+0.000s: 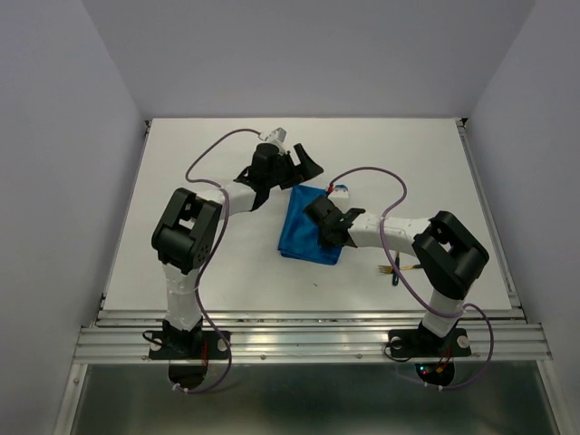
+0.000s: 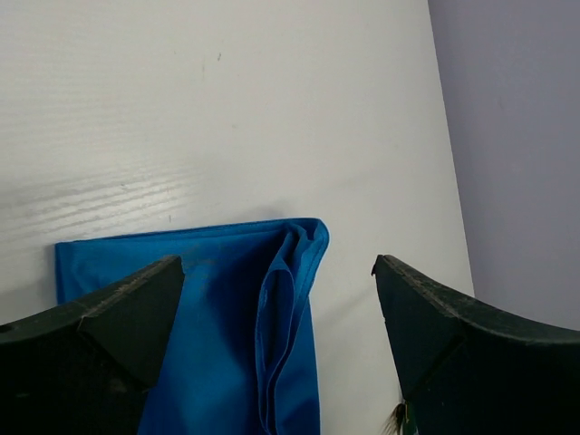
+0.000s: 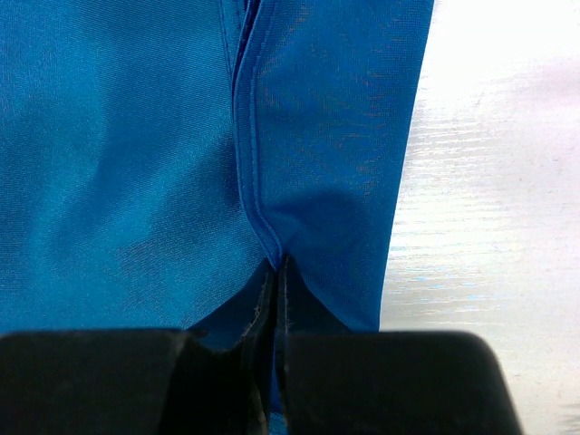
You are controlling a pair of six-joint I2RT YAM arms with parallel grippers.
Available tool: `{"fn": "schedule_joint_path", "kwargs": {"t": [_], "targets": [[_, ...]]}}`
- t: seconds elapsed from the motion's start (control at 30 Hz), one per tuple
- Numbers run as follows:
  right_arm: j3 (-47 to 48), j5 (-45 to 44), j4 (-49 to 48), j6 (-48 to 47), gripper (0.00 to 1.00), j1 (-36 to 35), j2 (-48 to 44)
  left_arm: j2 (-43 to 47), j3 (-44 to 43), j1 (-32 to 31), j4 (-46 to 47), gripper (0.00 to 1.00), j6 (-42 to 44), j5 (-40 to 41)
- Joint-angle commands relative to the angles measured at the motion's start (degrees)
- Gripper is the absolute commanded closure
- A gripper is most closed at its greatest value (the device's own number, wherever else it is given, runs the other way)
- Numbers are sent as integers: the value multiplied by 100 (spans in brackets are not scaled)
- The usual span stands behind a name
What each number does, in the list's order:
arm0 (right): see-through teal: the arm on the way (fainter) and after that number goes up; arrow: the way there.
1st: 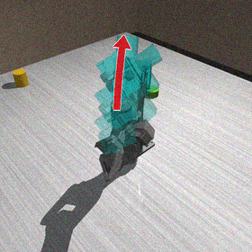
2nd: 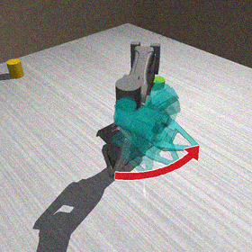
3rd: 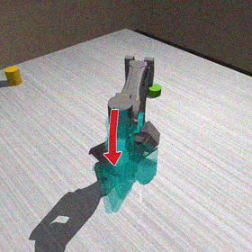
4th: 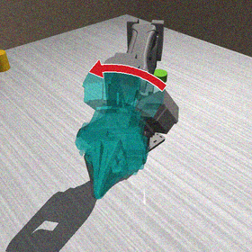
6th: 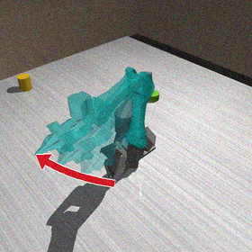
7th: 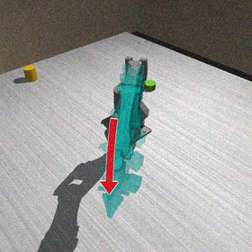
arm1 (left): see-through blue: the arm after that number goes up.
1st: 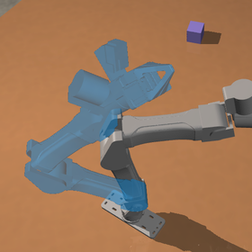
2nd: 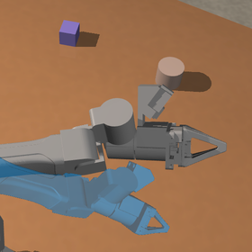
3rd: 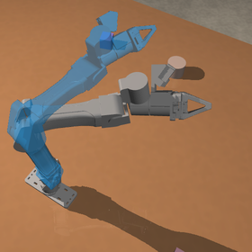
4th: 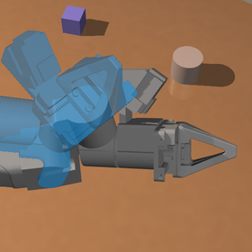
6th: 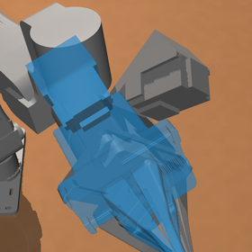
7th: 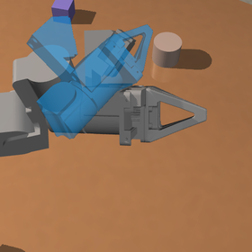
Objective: Fold the napkin into a case and place the utensils inside
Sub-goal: Fold the lower triangle-folded napkin at the center of the board.
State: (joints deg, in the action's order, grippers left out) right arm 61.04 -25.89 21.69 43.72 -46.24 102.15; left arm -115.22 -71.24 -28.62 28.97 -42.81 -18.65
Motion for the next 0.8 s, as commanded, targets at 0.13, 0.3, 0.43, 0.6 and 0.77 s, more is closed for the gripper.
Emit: {"fn": "schedule_joint_path", "kwargs": {"t": [0.13, 0.3, 0.43, 0.6, 0.77], "targets": [[-197, 146, 46, -101, 99, -52, 95, 948, 338, 76, -322, 30, 659, 459], [-171, 190, 46, -180, 99, -52, 60, 1054, 769, 50, -331, 80, 774, 371], [-180, 181, 54, -215, 99, -52, 42, 1159, 1120, -64, -515, 100, 923, 380], [-171, 137, 63, -268, 99, -52, 51, 1204, 1411, -240, -752, 100, 1002, 468], [-180, 84, 63, -312, 99, -52, 7, 1370, 1867, -433, -744, 100, 958, 643]]}}
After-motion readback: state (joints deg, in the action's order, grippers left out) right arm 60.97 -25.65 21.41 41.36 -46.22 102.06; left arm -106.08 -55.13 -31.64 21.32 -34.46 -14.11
